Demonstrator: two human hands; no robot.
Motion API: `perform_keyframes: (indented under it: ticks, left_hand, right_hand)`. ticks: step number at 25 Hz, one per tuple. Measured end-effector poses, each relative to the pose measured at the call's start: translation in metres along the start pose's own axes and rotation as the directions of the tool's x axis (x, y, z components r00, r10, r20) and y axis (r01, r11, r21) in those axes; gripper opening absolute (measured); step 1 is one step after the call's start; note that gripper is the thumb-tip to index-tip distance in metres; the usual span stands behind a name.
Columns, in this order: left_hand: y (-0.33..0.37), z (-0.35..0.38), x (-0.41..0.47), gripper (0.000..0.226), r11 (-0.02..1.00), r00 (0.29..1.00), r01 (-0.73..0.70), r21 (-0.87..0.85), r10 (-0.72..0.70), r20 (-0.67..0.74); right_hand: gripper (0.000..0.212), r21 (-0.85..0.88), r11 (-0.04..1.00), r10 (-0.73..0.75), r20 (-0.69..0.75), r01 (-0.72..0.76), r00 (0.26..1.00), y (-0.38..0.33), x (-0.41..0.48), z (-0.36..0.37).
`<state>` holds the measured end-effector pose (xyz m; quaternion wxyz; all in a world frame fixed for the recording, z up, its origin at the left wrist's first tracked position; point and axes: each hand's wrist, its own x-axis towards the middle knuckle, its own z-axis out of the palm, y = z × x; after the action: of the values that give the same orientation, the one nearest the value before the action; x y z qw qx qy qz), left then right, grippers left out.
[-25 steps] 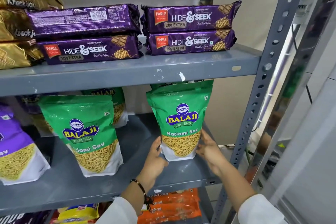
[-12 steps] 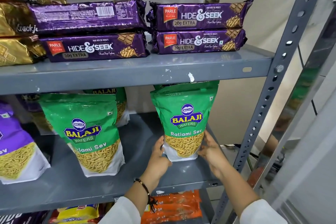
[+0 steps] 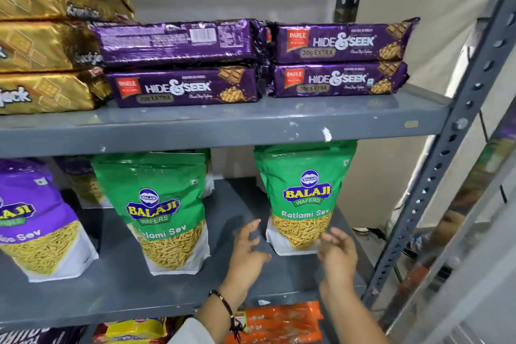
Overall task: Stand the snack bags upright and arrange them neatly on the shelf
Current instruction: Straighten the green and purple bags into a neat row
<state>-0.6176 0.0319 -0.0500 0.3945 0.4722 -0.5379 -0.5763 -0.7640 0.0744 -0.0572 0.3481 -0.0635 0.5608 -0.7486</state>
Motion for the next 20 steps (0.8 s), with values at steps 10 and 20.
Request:
perform_keyframes:
  ticks: [10, 20]
  left_hand:
    - [-0.006, -0.218, -0.018, 0.038, 0.881, 0.886, -0.157, -0.447, -0.075, -0.458]
    - [-0.007, -0.248, -0.003, 0.073, 0.945, 0.997, 0.071, -0.319, -0.057, 0.054]
  right_hand:
    - [0.036, -0.129, 0.982, 0.183, 0.488, -0.136, 0.853, 0.048, -0.072, 0.107]
    - [0.057, -0.299, 0.946, 0.270, 0.518, -0.124, 0.812, 0.099, -0.115, 0.121]
